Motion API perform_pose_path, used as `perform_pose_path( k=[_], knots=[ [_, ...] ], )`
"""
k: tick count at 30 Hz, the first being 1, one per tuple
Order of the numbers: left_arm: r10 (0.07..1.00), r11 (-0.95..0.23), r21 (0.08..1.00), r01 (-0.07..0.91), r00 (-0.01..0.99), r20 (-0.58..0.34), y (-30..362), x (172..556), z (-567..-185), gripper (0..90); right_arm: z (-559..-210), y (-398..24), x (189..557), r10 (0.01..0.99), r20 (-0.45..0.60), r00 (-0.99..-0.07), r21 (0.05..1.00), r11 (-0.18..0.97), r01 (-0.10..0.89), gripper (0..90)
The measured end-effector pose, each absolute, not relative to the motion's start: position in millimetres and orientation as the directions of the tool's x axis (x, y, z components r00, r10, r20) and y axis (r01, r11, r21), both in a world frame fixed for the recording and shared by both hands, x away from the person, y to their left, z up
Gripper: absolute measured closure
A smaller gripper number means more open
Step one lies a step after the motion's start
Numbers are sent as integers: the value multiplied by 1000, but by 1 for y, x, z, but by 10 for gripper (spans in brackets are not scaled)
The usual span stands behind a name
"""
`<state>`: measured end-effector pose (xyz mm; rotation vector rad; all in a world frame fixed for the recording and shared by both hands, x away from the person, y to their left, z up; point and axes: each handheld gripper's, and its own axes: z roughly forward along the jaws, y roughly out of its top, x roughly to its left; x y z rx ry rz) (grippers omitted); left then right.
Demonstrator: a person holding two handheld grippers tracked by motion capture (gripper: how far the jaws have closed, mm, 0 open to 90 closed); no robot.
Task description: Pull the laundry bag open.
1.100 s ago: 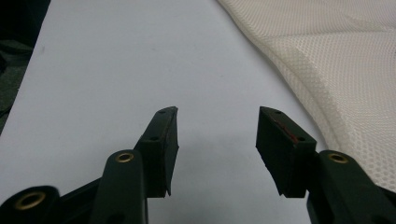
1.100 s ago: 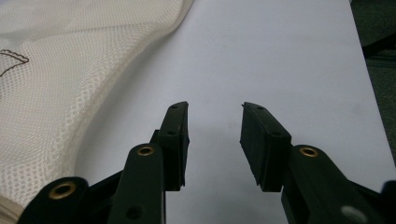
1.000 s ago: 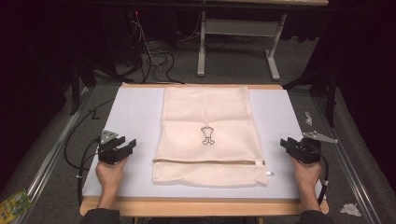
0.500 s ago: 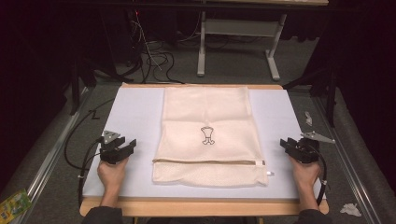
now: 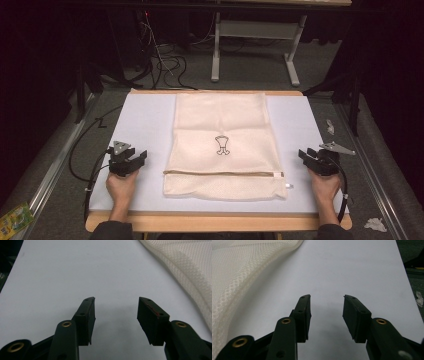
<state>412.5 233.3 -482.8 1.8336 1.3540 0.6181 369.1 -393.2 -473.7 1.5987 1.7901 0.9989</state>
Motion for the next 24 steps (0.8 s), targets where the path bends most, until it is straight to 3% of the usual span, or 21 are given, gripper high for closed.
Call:
perform_pose_path(
  k=[24],
  knots=[
    [942,-181,804,566,334,-23,229,410,-485,434,-475,-391,366,990,50,-133,820,36,571,481]
  ],
)
